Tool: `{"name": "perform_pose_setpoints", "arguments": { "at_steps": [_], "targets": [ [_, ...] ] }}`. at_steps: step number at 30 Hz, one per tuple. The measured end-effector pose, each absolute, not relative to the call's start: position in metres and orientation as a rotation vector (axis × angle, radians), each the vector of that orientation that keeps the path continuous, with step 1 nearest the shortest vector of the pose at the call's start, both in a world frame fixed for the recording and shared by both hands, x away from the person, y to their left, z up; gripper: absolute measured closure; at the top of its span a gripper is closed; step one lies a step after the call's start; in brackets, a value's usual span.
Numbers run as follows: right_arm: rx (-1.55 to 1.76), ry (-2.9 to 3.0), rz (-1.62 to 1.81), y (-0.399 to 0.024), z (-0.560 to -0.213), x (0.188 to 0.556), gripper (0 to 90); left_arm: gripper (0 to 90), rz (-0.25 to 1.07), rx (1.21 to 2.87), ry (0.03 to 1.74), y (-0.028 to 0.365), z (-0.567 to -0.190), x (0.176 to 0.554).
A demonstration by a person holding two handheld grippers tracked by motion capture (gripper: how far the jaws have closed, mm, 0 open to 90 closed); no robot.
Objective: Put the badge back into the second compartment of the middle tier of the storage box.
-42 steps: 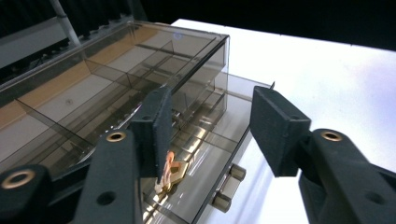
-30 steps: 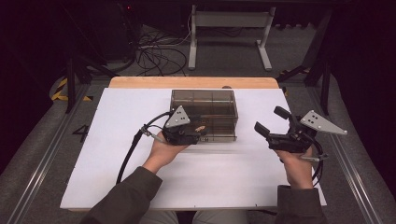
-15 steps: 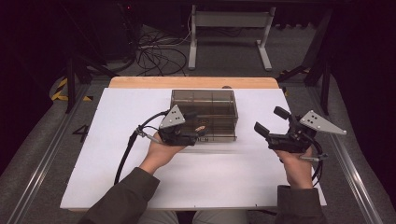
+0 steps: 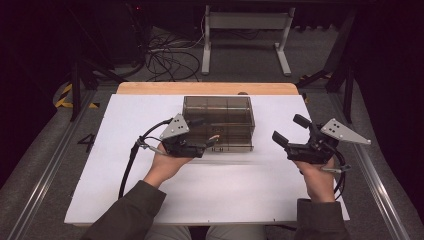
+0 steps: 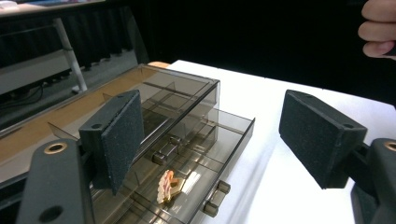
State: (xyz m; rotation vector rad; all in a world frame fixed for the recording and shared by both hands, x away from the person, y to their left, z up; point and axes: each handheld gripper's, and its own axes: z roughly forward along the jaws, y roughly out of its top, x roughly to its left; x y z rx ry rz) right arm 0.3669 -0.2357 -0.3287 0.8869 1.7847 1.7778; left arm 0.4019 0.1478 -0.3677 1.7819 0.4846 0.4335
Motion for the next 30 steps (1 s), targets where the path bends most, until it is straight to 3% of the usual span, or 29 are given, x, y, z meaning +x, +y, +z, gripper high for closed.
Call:
{"name": "perform_pose_setpoints", "arguments": {
  "at_steps": [30],
  "targets": [
    [0.890, 1.789, 1.768, -0.234, -0.330, 0.367, 1.2, 12.2, 0.469, 1.696, 0.519, 0.191, -0.355, 0.382]
  ]
}}
